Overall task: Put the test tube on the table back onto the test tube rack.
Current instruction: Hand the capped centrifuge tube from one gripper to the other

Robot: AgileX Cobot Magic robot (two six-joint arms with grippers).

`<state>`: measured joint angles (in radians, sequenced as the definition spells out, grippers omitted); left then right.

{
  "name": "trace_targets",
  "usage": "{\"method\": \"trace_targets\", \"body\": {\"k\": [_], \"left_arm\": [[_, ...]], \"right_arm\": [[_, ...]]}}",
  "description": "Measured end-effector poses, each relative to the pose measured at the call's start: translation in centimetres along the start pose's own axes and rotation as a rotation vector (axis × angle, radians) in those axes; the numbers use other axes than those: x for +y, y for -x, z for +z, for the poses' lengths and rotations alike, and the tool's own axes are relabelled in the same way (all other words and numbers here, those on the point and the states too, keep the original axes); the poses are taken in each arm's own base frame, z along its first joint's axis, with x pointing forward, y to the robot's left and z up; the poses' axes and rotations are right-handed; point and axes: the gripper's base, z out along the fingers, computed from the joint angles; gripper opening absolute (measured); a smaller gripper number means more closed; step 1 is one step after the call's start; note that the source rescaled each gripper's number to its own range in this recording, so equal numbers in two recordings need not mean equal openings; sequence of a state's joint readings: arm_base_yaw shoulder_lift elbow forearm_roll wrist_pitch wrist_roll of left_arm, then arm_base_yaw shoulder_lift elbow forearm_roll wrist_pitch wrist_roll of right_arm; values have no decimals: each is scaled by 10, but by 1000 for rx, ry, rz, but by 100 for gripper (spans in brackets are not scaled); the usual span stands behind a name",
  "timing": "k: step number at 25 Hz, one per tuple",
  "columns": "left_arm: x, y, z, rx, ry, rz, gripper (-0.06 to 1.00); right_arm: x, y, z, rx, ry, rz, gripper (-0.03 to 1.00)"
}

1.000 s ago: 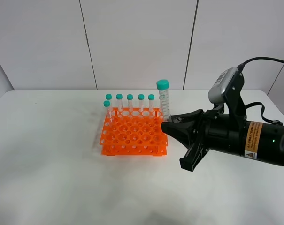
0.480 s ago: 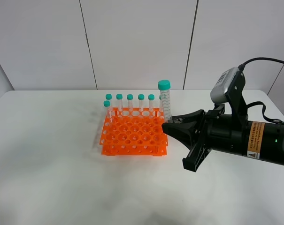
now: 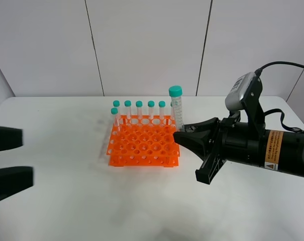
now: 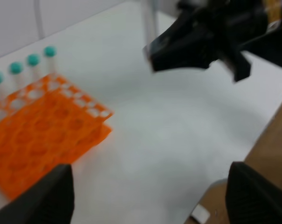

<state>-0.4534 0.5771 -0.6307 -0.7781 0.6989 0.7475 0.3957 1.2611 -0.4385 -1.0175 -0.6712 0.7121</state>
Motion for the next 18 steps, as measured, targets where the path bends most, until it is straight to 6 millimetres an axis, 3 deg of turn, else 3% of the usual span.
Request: {"method": "trace_targets", "body": {"k": [7,12,18], "left_arm": [[16,38,54,-112,-153,65,65],[24,52,72,-278,-170,109,65],[34,51,85,-281,-114,173,65]], "right_arm": [[0,0,0,0,0,0,1],[0,0,0,3,4,-6,1],[1,0,0,5,6,-9,1]]}}
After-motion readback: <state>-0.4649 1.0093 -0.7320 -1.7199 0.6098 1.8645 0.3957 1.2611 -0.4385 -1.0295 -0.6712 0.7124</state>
